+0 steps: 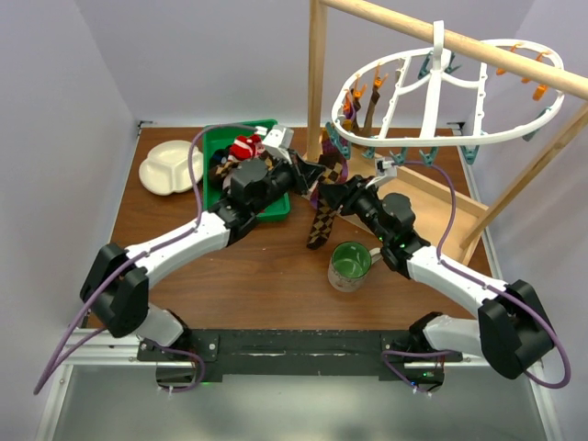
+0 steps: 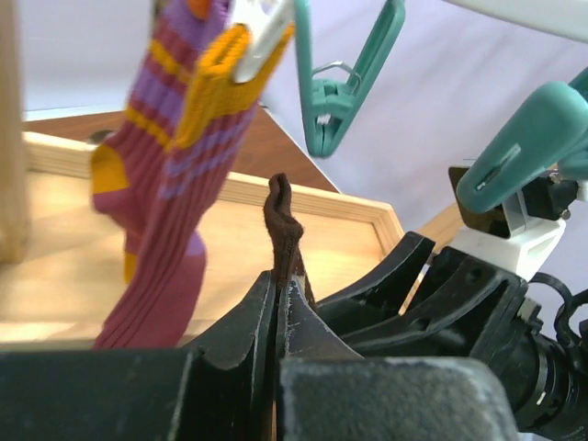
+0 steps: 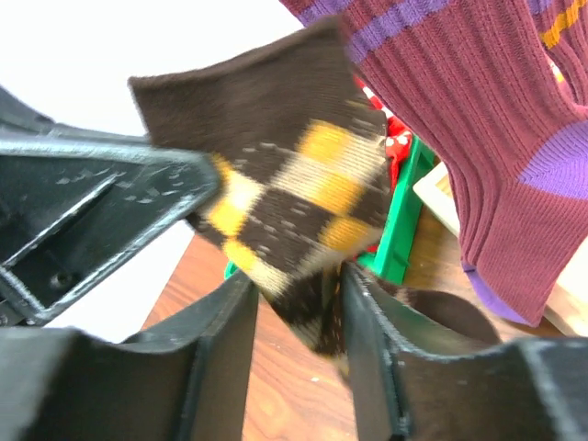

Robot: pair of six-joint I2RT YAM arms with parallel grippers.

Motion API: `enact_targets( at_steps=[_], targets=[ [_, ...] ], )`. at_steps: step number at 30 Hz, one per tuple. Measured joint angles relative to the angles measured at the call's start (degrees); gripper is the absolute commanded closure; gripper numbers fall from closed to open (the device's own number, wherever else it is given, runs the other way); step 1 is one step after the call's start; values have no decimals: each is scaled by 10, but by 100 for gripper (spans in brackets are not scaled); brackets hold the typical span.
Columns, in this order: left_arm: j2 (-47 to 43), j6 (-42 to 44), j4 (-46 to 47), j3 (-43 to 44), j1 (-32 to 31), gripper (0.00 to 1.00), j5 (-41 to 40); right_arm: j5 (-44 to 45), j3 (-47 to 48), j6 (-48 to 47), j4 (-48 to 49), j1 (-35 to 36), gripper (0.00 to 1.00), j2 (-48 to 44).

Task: Remove the socks clipped to the hanger
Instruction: Remove the sock from the hanger, then place the sock in the bin.

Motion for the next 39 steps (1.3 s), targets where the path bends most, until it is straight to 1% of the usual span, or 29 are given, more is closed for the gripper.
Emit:
enact_targets(
  at_steps=[4,8,13,16,20,24,31,36,39],
  targets=[
    [-54,-1,0,-37,0,100,-42,0,0,2,0,0,39,0],
    [-110,-5,-4,-59,0,100,-86,2,0,1,-1,0,34,-3],
    [-173,-7,-24,-69,0,100,-160,7,0,-3,-7,0,32,-23],
    [-189,-6,-35,-68,10,100,-189,11,0,-4,-14,0,32,-35],
    [-179,3,-49,-59,36,100,-208,17,0,-9,-26,0,32,-47],
    [-144,17,-56,-23,60,100,-211,18,0,-13,-36,0,31,-55],
    [-79,22,-45,35,121,100,-177,31,0,-26,-65,0,30,-80],
    [-53,16,-31,38,159,100,-148,37,0,-36,-77,0,30,-98],
    [-39,4,-8,16,174,100,-134,37,0,-38,-81,0,30,-100]
  ],
)
